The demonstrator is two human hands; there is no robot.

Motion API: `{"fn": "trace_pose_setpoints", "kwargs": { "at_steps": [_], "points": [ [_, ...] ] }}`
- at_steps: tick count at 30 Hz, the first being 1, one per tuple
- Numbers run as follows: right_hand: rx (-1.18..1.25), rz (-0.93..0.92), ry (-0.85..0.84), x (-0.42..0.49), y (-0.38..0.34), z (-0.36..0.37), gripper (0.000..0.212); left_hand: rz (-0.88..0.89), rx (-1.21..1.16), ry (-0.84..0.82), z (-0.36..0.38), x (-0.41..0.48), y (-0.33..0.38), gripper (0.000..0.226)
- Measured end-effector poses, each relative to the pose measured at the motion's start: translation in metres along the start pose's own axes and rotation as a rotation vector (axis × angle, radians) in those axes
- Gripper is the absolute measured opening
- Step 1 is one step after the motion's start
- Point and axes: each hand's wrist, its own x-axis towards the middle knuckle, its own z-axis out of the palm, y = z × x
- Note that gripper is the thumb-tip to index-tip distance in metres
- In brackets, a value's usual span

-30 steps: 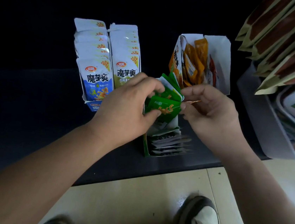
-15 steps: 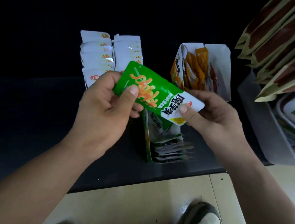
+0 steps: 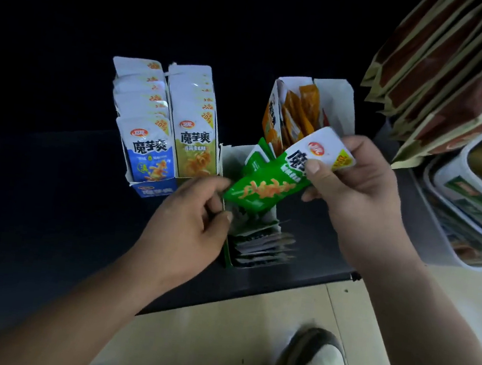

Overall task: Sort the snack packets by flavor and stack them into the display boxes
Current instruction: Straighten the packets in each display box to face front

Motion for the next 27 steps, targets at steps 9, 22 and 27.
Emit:
{"fn": "trace_pose_setpoints", "kwargs": {
  "at_steps": [9, 22, 27],
  "points": [
    [-0.395, -0.117, -0.224, -0.007, 0.013, 0.002, 0.019, 0.037, 0.01, 0.045, -0.002, 0.006, 0.0, 0.032],
    [-0.443, -0.182, -0.227, -0.007, 0.018, 0.003, 0.041, 0.276, 0.113, 0.019, -0.021, 0.036, 0.011, 0.03],
    [-0.478, -0.157, -0.106, -0.007, 0.022, 0.002, 0.033, 0.455, 0.338, -0.188, -0.017, 0.066, 0.02, 0.051]
  ]
}}
